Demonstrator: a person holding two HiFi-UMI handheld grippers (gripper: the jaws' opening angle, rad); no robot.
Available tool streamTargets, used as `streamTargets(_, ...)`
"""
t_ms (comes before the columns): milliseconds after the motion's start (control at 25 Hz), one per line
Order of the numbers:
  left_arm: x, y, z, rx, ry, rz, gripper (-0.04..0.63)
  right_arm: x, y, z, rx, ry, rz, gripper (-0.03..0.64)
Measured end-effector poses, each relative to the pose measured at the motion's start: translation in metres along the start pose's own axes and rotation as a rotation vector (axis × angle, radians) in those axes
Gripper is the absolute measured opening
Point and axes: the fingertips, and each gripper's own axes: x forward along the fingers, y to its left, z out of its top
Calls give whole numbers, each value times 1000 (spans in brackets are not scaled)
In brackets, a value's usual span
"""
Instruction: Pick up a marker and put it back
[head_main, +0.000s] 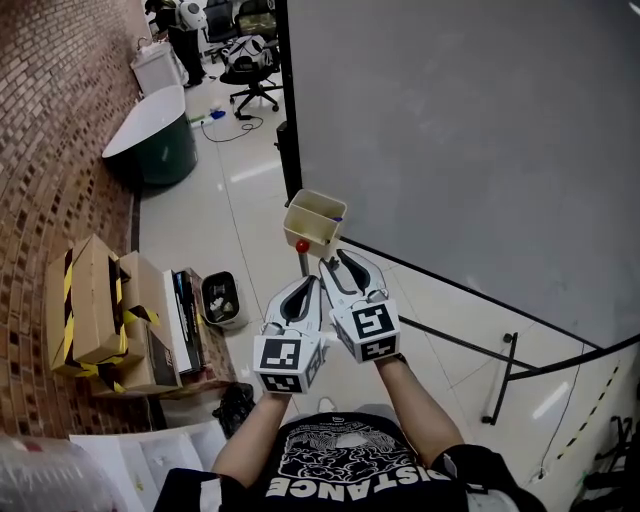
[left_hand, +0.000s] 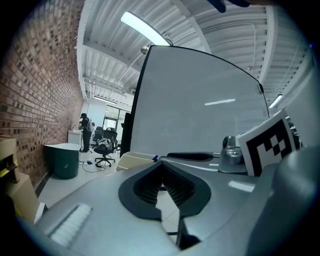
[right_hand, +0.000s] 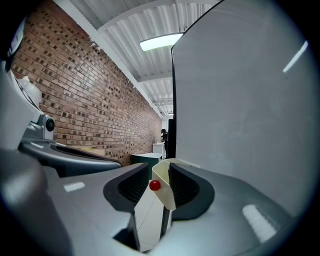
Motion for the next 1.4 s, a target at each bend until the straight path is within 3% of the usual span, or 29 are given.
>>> streamTargets(680, 19, 27, -4, 9, 18, 0, 5, 59, -20, -33, -27, 79, -30, 120)
streamTargets(880, 16, 33, -3, 7, 16, 8, 5, 62, -26, -40, -32, 91, -69, 68)
streamTargets(1400, 13, 35, -6, 0, 17, 22, 5, 60, -31, -38, -54, 90, -85, 39)
